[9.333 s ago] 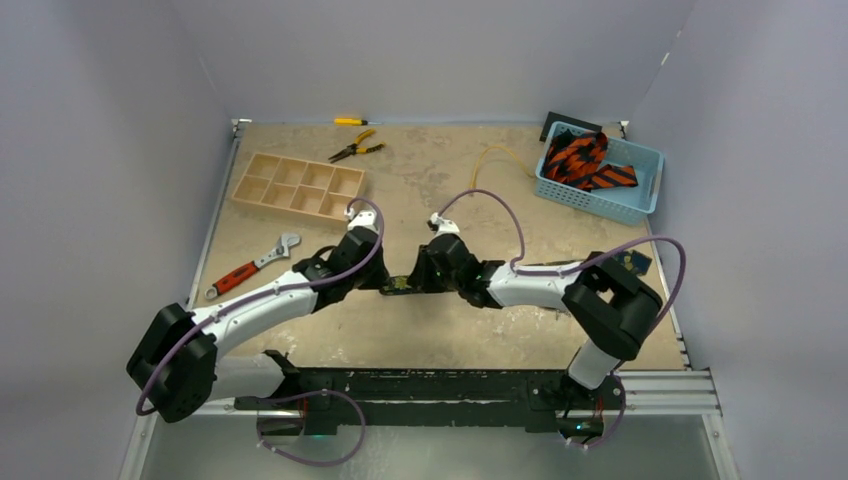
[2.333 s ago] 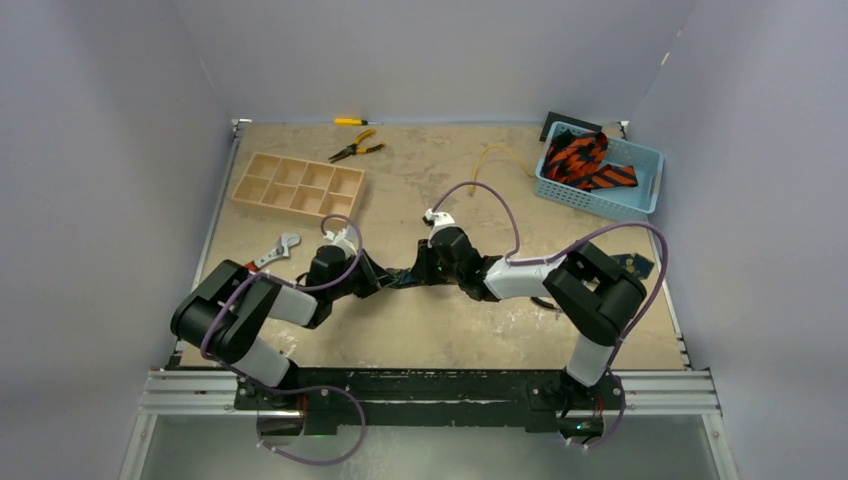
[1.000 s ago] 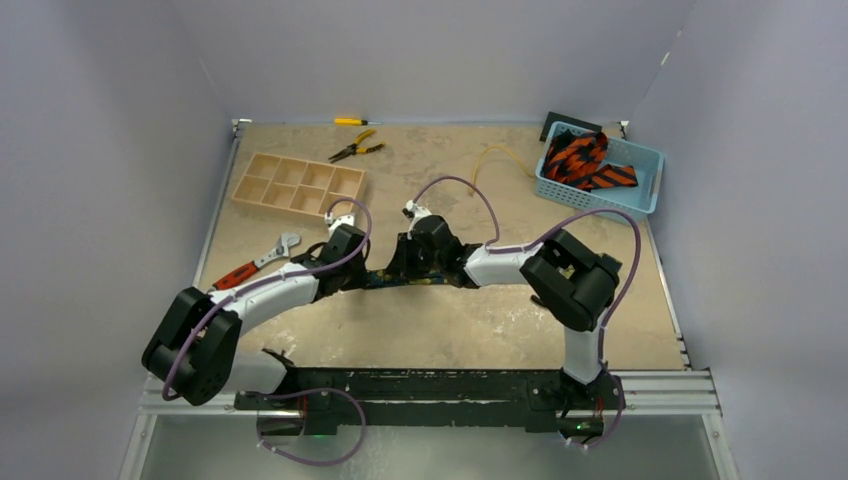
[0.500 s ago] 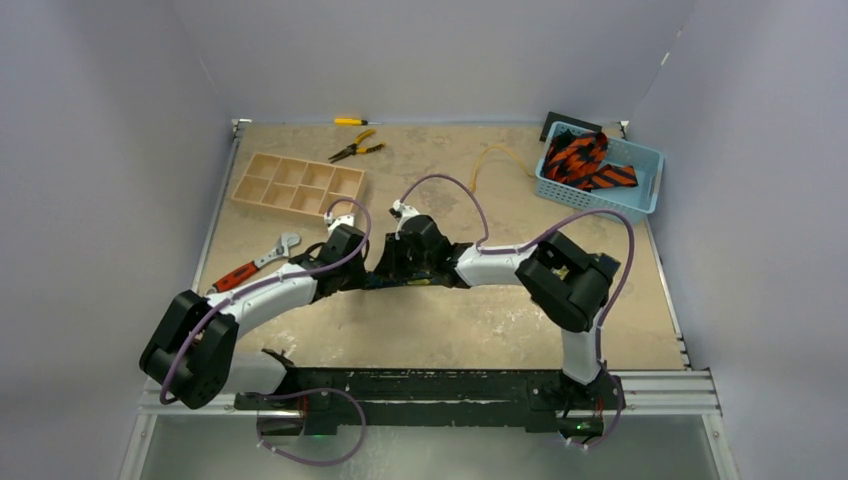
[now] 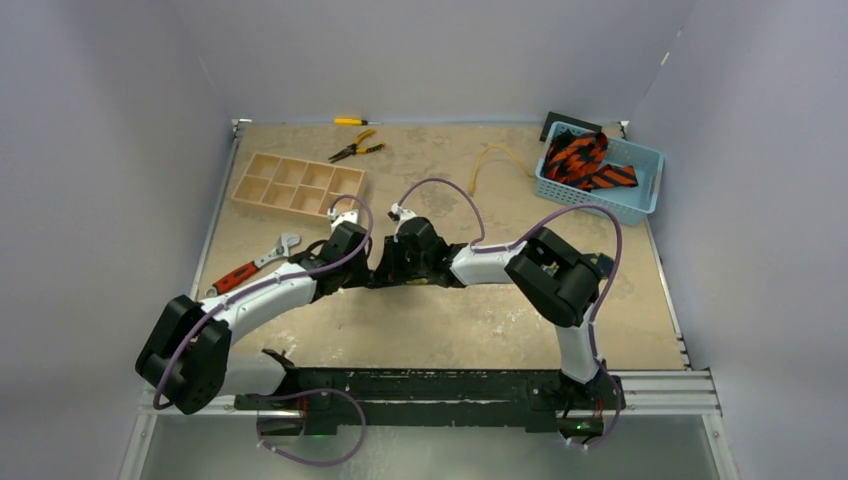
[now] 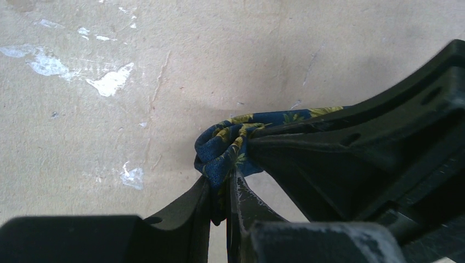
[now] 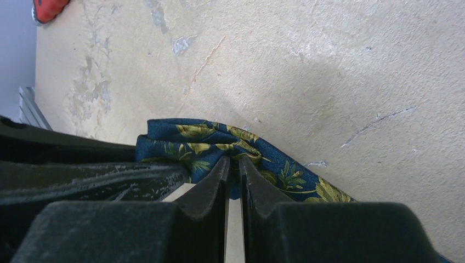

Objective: Roll the ties
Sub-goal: Roll the tie at the center of the board.

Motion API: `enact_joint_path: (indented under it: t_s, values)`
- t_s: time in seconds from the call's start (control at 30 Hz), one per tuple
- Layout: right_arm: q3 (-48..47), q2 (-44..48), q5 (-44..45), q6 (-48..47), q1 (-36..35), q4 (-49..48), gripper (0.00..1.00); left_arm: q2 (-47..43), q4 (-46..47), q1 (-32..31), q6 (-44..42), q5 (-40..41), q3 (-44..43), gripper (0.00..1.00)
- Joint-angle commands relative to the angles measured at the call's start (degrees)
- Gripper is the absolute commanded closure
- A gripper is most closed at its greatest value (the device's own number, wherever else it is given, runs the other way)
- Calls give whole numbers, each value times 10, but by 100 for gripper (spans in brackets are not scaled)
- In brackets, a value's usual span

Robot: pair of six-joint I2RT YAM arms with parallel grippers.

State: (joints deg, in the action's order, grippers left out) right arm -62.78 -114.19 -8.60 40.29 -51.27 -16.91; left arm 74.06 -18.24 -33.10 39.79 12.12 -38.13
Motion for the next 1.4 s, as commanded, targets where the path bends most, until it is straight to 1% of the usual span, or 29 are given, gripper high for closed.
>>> enact_joint_path:
  t_s: [0.0, 0.1, 0.23, 0.33, 0.43, 0.63, 0.9, 1.1, 1.37]
  values:
    - [-3, -17, -16, 12, -2, -5, 85, -10, 8, -22, 3, -8, -37, 100]
    - [6, -15, -24, 20, -2, -13, 85, -3, 21, -36, 8, -19, -46, 100]
    - [26, -8, -28, 27, -1, -27, 85, 6, 61, -43, 19, -45, -43, 100]
    - [39, -1, -26, 32, -1, -38, 84, 18, 72, -48, 23, -46, -43, 100]
    - [48, 15, -12, 33, -1, -35, 83, 26, 65, -50, 21, -29, -42, 100]
    - [69, 66, 19, 33, 6, -17, 78, 18, 34, -50, 12, 12, -44, 100]
    - [85, 95, 35, 30, 11, -6, 77, 14, 19, -49, 8, 22, -48, 100]
    - [76, 71, 20, 24, 12, -13, 77, 15, 21, -50, 11, 16, -50, 100]
    - [42, 28, -1, 27, 12, -22, 80, 9, 33, -56, 18, -16, -57, 100]
